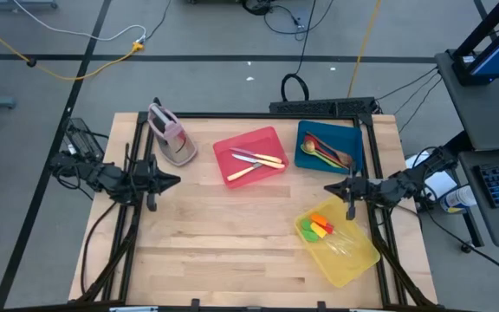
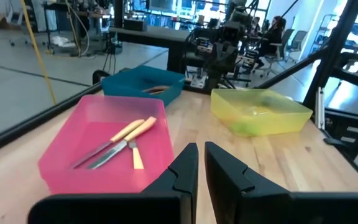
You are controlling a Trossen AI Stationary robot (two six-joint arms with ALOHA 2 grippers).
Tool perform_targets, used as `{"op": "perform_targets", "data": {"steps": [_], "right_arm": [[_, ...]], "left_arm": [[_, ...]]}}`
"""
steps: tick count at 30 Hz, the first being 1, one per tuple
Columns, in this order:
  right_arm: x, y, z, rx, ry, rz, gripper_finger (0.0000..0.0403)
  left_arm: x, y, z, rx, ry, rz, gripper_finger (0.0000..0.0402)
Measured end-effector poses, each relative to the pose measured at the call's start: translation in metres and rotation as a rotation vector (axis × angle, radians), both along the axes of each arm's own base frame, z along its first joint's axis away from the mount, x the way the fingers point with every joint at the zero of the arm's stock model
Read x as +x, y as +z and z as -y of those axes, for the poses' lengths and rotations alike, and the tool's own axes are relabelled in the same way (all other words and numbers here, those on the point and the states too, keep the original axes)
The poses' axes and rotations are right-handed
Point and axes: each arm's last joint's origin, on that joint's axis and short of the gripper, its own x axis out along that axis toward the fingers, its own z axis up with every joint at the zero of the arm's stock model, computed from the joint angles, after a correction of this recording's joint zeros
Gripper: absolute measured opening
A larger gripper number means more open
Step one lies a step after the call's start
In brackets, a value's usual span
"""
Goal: Pick & Place Kitchen Items
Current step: Return to Home Position
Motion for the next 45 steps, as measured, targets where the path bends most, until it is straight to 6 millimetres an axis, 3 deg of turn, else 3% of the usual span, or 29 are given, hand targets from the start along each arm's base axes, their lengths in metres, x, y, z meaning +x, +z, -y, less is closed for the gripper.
{"op": "perform_targets", "data": {"steps": [7, 15, 23, 39, 45], "right_arm": [[-0.004, -0.002, 0.001, 0.001, 0.049, -0.009, 0.0002], [-0.004, -0.002, 0.0, 0.004, 0.073, -0.011, 0.0002], [-0.004, -0.002, 0.0, -0.001, 0.078, -0.008, 0.0002], [0.001, -0.002, -0.009, 0.005, 0.291, 0.108, 0.0002], [0.0, 0.002, -0.015, -0.075, 0.515, 0.188, 0.0002]], "left_arm": [[0.001, 0.0, 0.0, 0.005, -0.002, 0.013, 0.0031], [0.013, -0.027, 0.005, 0.016, -0.021, 0.057, 0.0031], [0.014, -0.027, 0.009, 0.085, -0.142, 0.079, 0.0031], [0.014, -0.027, 0.014, 0.169, -0.289, 0.091, 0.0031], [0.014, -0.024, 0.014, 0.185, -0.303, 0.123, 0.0031]]}}
